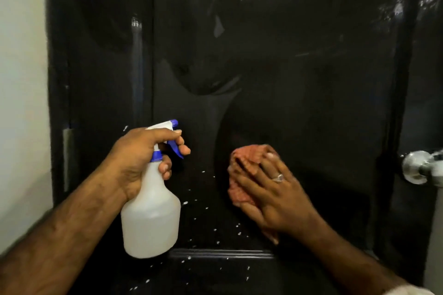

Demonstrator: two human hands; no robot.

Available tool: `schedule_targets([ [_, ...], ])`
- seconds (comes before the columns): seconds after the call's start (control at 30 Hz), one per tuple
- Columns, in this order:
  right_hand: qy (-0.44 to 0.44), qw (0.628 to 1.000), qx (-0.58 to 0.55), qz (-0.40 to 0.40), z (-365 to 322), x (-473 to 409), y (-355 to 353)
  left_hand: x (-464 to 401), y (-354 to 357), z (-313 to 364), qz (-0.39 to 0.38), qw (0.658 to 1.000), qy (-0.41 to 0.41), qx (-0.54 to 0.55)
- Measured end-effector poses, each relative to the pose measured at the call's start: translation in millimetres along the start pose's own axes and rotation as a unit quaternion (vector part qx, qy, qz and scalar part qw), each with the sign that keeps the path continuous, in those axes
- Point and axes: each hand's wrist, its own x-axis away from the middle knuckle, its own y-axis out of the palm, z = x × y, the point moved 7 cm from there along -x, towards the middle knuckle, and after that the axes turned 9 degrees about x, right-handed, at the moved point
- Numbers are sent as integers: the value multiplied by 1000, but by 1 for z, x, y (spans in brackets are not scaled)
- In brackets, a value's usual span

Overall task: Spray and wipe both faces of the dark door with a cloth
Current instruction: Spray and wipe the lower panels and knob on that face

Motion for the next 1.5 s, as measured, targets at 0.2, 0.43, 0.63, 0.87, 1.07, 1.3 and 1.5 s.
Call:
schedule_targets([
  [0.2,292,954,25,62,93,-130,-27,3,-23,1,18,1000,-2,-25],
  [0.43,-17,999,2,-40,-65,-135,4,13,-45,0,38,999,18,-20],
  [0.63,-83,996,15,8,-21,-111,2,21,-92,30,71,997,28,-19],
  [0.87,181,982,-6,46,7,-268,-18,13,-112,41,130,991,41,-11],
  [1.07,-93,996,-8,3,-127,-200,13,13,-119,42,132,991,27,-4],
  [1.3,-201,979,15,8,-62,-248,3,1,-101,69,116,992,39,-10],
  [1.5,113,993,28,22,26,-374,-33,-6,-95,113,122,990,48,-46],
])
